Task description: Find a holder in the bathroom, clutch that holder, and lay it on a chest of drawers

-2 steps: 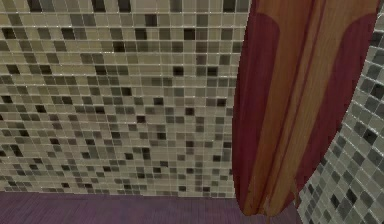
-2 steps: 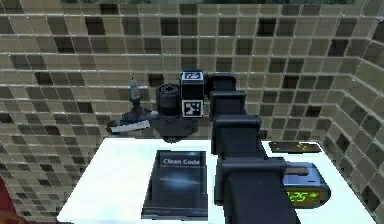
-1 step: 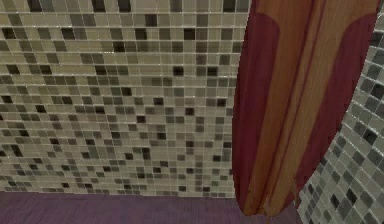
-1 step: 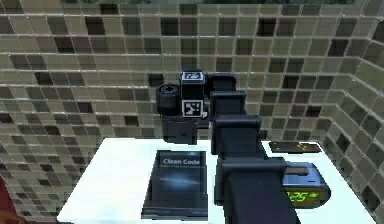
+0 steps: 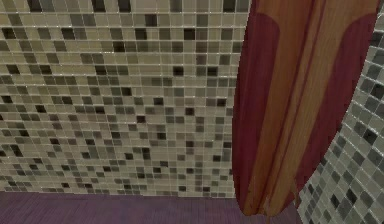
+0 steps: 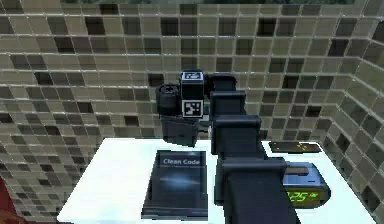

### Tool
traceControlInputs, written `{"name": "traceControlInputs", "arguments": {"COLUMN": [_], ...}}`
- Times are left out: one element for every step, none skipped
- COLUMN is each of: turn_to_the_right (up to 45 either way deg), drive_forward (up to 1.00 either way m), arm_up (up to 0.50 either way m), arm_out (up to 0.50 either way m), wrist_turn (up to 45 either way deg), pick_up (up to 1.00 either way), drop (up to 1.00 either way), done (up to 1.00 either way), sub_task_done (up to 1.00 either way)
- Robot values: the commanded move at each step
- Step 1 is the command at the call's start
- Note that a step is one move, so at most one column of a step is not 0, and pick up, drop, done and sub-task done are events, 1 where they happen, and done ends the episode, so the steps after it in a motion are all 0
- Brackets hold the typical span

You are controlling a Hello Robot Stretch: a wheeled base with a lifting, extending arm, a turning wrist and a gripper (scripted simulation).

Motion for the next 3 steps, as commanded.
{"name": "traceControlInputs", "arguments": {"turn_to_the_right": [0.0, 0.0, 0.0], "drive_forward": [0.0, 0.0, 0.0], "arm_up": [-0.28, 0.0, 0.0], "arm_out": [0.0, 0.0, -0.1], "wrist_turn": [0.0, 0.0, 0.0], "pick_up": [0.0, 0.0, 0.0], "drop": [0.0, 1.0, 0.0], "done": [0.0, 0.0, 0.0], "sub_task_done": [0.0, 0.0, 0.0]}}
